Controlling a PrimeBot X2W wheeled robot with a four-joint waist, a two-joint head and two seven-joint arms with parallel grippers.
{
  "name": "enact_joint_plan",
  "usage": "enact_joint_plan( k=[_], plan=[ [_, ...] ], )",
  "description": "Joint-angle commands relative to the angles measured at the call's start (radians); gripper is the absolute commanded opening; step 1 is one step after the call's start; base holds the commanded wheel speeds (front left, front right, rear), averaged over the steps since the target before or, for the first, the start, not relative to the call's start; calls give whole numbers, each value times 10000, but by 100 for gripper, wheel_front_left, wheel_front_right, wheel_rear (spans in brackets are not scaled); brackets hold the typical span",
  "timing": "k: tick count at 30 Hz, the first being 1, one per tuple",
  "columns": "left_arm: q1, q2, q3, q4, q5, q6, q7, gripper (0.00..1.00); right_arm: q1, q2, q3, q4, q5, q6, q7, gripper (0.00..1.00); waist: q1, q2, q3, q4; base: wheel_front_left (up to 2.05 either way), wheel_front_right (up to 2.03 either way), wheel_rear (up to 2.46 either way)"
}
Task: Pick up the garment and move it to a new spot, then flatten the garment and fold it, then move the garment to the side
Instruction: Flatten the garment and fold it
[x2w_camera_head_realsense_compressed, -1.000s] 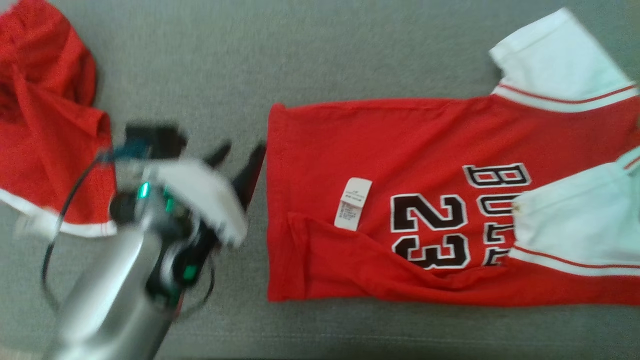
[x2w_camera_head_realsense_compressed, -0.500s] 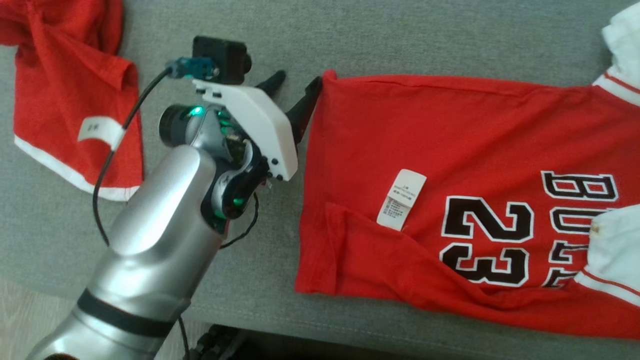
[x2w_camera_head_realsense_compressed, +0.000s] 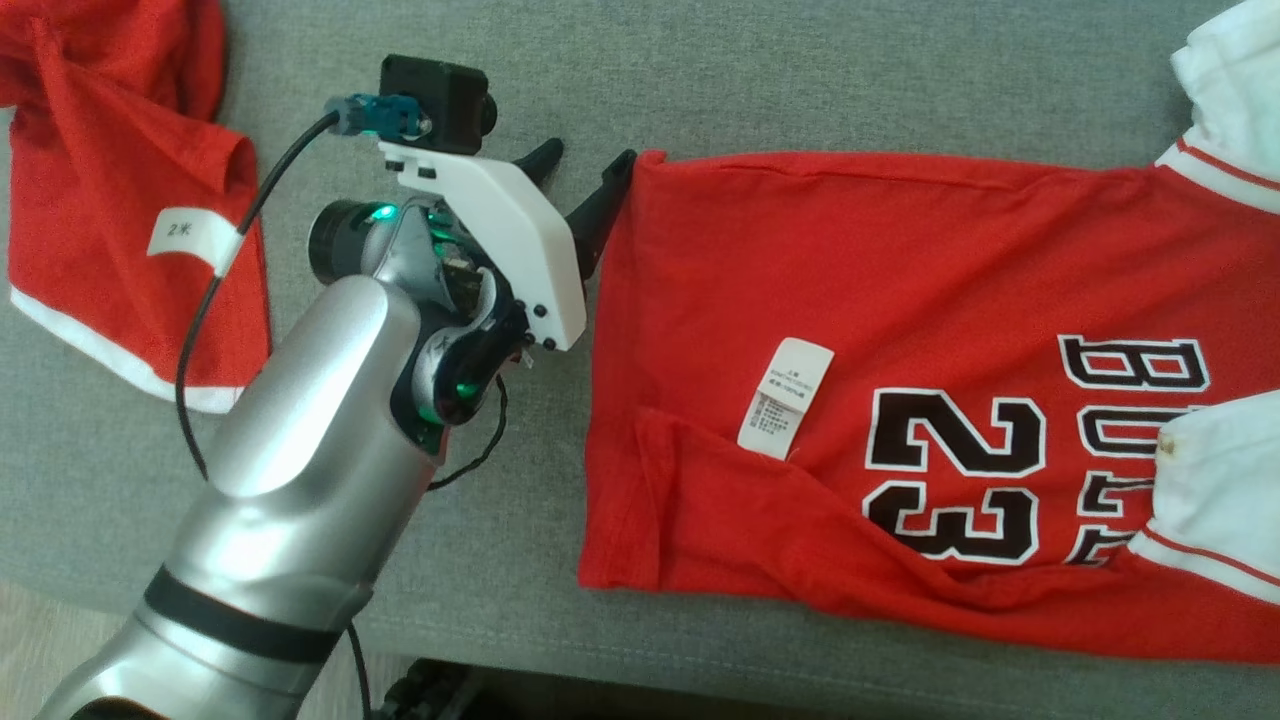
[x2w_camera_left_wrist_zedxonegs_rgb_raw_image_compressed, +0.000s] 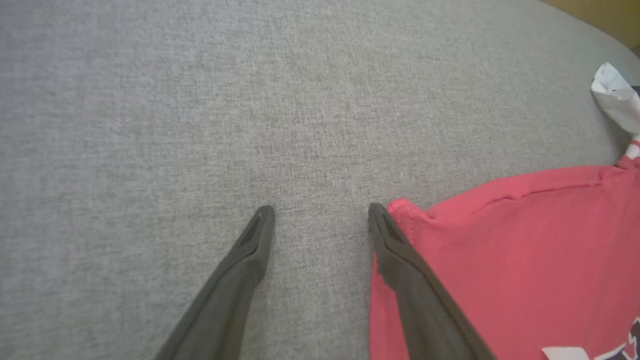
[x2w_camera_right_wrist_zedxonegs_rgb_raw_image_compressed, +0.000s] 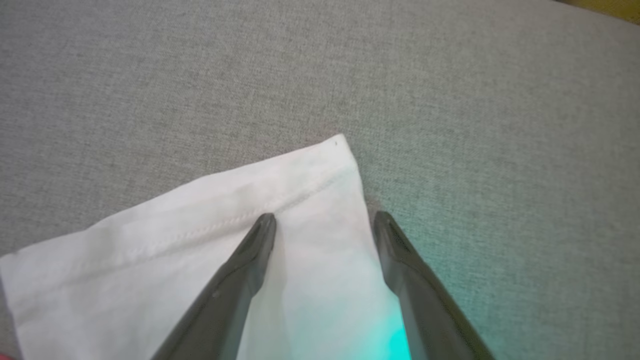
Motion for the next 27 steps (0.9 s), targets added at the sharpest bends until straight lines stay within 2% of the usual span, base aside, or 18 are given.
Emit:
enact_joint_plan(
  k=[1,6,20,27],
  plan=[
    [140,234,10,-119,-45,101,173,100,-59,-118,163,-192,79,-7,5,100,0,0,-46,3,0,0,0],
    [180,336,209,-325,-61,311,19,100,71,-115,233,-21,172,-7,-118,100,0,0,-266,26,0,0,0],
    [438,248,125,-1531,-428,409,373,100,250,-184,337,26,297,-7,-124,100,0,0,-274,-41,0,0,0],
    [321,205,-81,-1105,-307,466,494,100,265,-89,492,38,285,-7,-132,100,0,0,-112,-106,0,0,0]
  ],
)
